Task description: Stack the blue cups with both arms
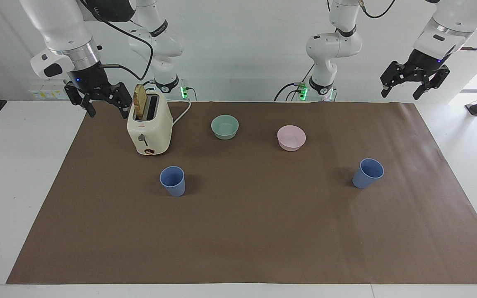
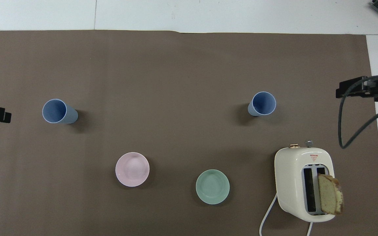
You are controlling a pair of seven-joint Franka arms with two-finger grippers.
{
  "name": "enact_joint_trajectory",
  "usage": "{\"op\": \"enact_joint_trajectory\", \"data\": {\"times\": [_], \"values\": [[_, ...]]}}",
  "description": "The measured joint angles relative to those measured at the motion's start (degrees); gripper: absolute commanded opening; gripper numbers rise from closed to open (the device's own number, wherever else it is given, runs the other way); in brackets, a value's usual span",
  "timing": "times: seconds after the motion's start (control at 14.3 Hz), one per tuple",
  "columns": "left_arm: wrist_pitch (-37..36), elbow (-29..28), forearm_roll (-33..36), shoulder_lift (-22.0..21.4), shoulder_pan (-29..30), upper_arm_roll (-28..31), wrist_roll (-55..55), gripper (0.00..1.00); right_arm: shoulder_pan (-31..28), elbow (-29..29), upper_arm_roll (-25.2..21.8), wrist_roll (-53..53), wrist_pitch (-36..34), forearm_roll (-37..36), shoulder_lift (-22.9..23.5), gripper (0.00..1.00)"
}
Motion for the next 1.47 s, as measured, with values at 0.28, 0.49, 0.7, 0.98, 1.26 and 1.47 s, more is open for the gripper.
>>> {"op": "enact_joint_trajectory", "data": {"times": [0.28,0.49,0.7,0.98,1.26,1.47], "values": [[0.0,0.0,0.0,0.0,0.0,0.0,0.0,1.00,0.0,0.0,0.0,0.0,0.0,0.0,0.0,1.00],[0.0,0.0,0.0,0.0,0.0,-0.1,0.0,1.00,0.0,0.0,0.0,0.0,0.0,0.0,0.0,1.00],[0.0,-0.2,0.0,0.0,0.0,-0.1,0.0,1.00,0.0,0.0,0.0,0.0,0.0,0.0,0.0,1.00],[0.0,-0.7,0.0,-0.1,0.0,0.0,0.0,1.00,0.0,0.0,0.0,0.0,0.0,0.0,0.0,1.00],[2.3,-1.8,0.0,0.0,0.2,0.2,-0.2,1.00,0.0,0.0,0.0,0.0,0.0,0.0,0.0,1.00],[7.9,-5.8,0.0,1.2,1.6,0.3,-0.5,1.00,0.0,0.0,0.0,0.0,0.0,0.0,0.0,1.00]]}}
